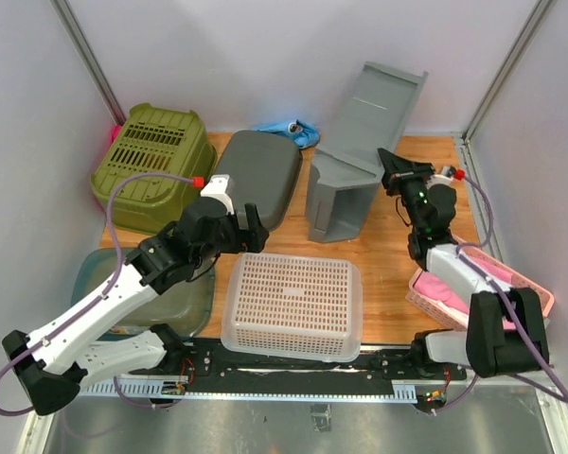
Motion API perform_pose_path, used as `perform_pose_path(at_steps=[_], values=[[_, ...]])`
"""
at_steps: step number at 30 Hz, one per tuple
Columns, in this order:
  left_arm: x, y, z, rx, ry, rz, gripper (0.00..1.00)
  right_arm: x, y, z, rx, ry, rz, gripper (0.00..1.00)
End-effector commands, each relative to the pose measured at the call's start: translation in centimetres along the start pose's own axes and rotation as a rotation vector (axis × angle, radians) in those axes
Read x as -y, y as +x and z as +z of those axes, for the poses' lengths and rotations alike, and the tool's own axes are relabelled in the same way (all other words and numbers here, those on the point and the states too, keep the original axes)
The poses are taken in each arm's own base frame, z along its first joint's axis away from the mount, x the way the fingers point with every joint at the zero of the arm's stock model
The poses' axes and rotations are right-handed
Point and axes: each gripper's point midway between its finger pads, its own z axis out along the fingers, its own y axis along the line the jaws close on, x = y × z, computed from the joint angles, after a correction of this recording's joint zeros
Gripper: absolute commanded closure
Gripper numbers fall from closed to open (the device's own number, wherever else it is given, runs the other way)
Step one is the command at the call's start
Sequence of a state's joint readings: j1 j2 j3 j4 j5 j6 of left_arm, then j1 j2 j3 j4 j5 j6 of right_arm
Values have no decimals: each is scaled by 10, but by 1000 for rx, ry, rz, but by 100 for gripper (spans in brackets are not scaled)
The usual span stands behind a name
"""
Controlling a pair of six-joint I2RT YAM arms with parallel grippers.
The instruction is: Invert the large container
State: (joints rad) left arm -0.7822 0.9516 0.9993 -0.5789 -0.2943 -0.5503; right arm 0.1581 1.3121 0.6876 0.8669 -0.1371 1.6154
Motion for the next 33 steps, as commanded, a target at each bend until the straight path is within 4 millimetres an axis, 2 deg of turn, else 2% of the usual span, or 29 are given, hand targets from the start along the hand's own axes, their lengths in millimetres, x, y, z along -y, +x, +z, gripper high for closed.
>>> perform_pose_path(at_steps=[1, 7, 8, 12, 14, 16, 18, 19, 23, 25, 28, 33], values=[[9, -1, 7, 2, 26, 5, 1, -88, -36, -50, 125, -354, 64, 100], [12, -3, 15, -7, 20, 32, 1, -30, -68, -89, 195, -222, 105, 99], [12, -3, 17, -10, 16, 38, 1, -14, -77, -98, 215, -190, 114, 99], [15, -4, 22, -16, 18, 53, 1, 26, -87, -127, 237, -116, 145, 99], [17, -3, 26, -24, 22, 57, 1, 45, -89, -139, 245, -75, 163, 91], [20, -3, 28, -28, 30, 59, 1, 56, -89, -146, 237, -38, 160, 76], [23, -3, 31, -33, 37, 61, 1, 66, -84, -149, 217, -5, 160, 63], [24, -3, 31, -35, 38, 62, 1, 71, -81, -150, 205, 11, 162, 60], [24, -2, 33, -38, 39, 67, 1, 93, -72, -152, 159, 98, 159, 58], [24, -2, 34, -41, 37, 71, 1, 97, -67, -148, 120, 144, 141, 52], [23, -1, 35, -44, 32, 76, 1, 93, -63, -141, 69, 170, 110, 40], [23, 1, 38, -45, 35, 80, 1, 95, -64, -137, 56, 200, 77, 30]])
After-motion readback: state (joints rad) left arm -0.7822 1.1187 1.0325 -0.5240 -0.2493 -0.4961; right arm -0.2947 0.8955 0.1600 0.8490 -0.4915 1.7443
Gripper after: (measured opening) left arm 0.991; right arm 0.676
